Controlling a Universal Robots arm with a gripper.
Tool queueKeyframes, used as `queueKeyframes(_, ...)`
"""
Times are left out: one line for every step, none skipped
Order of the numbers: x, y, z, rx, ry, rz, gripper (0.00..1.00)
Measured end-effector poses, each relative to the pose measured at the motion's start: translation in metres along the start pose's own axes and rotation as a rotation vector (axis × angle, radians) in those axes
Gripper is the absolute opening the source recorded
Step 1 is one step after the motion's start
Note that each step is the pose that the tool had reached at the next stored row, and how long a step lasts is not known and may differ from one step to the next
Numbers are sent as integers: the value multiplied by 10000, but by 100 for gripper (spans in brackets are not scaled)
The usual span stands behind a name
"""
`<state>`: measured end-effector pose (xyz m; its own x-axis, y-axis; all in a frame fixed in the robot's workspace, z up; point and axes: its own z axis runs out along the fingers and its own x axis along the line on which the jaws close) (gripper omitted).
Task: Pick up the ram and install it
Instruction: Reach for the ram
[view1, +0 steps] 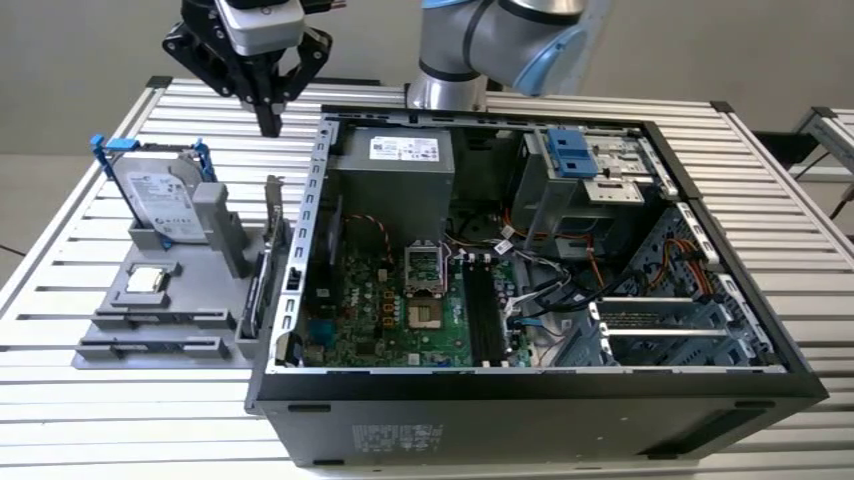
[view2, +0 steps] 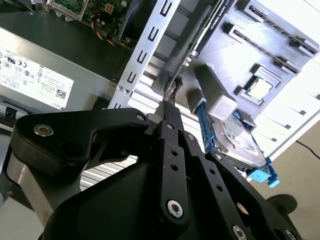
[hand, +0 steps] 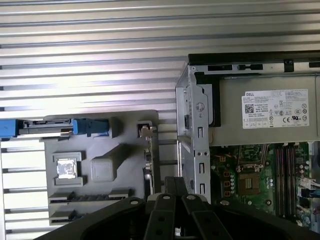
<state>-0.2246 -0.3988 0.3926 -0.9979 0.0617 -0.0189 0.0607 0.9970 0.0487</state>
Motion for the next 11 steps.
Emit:
queueKeyframes(9, 0, 0, 0, 1, -18, 0)
queueKeyframes(18, -1, 0, -1, 2, -37, 0)
queueKeyframes(27, -2, -1, -1, 2, -57, 0)
queueKeyframes(35, -2, -1, -1, 3, -74, 0)
queueKeyframes(44, -3, -1, -2, 5, -102, 0)
queueKeyframes(53, -3, -1, -3, 6, -128, 0)
queueKeyframes(61, -4, -1, -3, 7, -155, 0)
queueKeyframes(70, -4, -1, -3, 8, -185, 0)
queueKeyframes(79, -5, -2, -4, 10, -215, 0)
queueKeyframes(89, -5, -2, -4, 12, -244, 0)
queueKeyframes(99, -6, -2, -5, 13, -271, 0)
